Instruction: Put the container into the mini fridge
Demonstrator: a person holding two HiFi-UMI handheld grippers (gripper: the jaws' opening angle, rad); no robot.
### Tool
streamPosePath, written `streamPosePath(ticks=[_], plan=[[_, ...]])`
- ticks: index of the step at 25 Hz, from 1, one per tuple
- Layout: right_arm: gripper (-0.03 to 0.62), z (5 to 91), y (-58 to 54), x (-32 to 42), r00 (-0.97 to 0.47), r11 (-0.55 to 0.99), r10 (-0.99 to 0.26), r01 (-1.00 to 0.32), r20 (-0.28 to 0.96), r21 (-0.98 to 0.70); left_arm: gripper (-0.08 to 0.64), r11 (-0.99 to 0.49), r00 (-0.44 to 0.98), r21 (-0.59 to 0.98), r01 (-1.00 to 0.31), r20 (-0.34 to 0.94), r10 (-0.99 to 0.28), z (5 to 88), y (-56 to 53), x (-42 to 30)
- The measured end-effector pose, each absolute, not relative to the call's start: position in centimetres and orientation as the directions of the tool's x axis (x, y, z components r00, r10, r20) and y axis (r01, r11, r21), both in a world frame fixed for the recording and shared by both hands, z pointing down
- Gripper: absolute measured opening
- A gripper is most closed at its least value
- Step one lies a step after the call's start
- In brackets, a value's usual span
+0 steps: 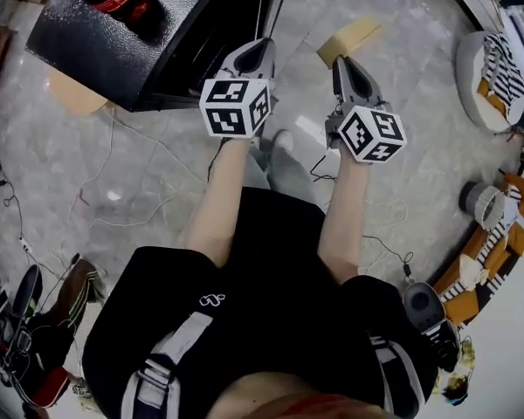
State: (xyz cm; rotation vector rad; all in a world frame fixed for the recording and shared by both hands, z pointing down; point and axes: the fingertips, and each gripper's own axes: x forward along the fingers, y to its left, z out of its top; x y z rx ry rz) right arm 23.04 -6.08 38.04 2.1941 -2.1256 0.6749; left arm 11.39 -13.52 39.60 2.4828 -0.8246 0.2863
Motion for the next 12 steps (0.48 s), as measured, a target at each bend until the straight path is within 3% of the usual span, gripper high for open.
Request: streamPosePath(ticks=[12], plan=[[0.017,47.6,-7.9,16.9,-0.224,0.110,-0.841,-0.962,0.493,-0.248,0.006,-0.486,0.646,0.425,-0.764,0.496,-0.581,49.1,-11.9,5.0]])
